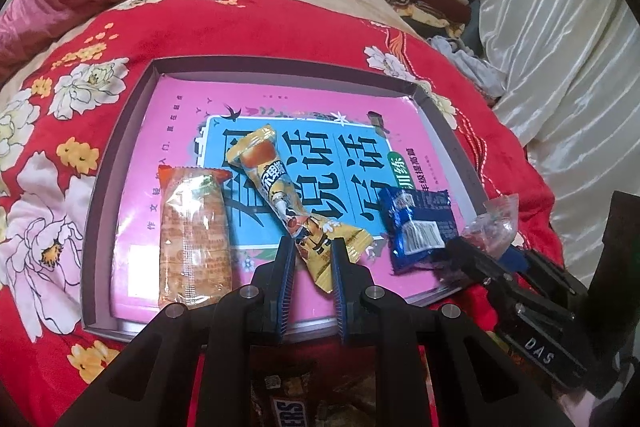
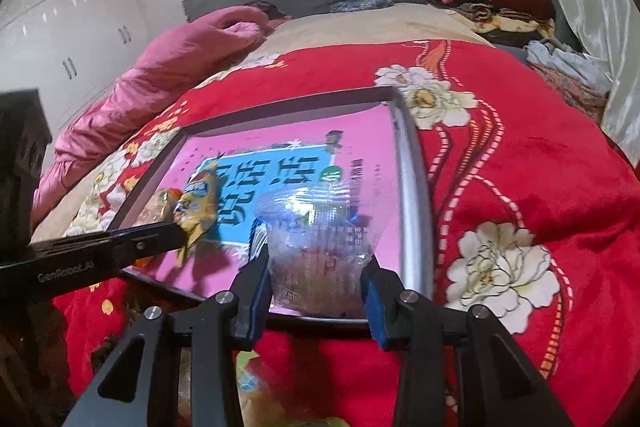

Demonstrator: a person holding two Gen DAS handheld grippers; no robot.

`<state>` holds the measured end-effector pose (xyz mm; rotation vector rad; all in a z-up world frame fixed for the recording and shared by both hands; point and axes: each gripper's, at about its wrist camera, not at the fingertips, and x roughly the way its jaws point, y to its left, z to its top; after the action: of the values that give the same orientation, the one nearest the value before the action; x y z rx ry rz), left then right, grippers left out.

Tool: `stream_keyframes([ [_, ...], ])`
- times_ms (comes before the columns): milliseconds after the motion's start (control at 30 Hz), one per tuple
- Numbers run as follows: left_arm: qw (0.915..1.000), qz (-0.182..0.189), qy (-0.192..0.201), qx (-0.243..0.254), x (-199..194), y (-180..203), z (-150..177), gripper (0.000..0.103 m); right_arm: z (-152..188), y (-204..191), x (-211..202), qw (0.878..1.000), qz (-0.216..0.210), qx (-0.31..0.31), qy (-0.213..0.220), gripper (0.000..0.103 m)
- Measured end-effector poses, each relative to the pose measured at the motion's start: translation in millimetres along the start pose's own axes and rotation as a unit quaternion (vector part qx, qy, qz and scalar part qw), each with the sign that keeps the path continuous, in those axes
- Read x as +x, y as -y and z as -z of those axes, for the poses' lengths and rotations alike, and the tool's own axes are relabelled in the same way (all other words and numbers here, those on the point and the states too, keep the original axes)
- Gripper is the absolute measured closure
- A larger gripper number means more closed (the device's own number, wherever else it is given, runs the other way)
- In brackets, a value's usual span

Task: Organize snacks
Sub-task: 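Drop the yellow cone snack into the tray with the left tool while the right tool releases the clear bag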

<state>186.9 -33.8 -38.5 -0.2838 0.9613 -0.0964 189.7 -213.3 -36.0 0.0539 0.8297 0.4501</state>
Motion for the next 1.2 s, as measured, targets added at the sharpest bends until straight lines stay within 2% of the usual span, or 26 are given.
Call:
stream_keyframes([
  [600, 0.9999, 0.010, -0.007, -0.004, 1, -2, 2, 0.085, -1, 0, 2, 1.000, 0.005, -0.001, 0.000, 0.062],
  [1067, 0.9998, 0.019, -0.009, -0.004, 1, -1, 2, 0.083, -2, 5, -2, 1.000, 0.009, 0.011, 0.009, 0.058],
  [1133, 0.9998, 0.019, -0.009, -0.004, 0, -1, 2, 0.082, -2, 5, -3, 1.000, 0.011, 0.011, 0.010, 0.053],
  [1200, 0.9998, 0.019, -0.010, -0.004, 1, -1, 2, 0.080, -3, 6, -3, 1.000, 0.012, 0.011, 0.011, 0.053],
])
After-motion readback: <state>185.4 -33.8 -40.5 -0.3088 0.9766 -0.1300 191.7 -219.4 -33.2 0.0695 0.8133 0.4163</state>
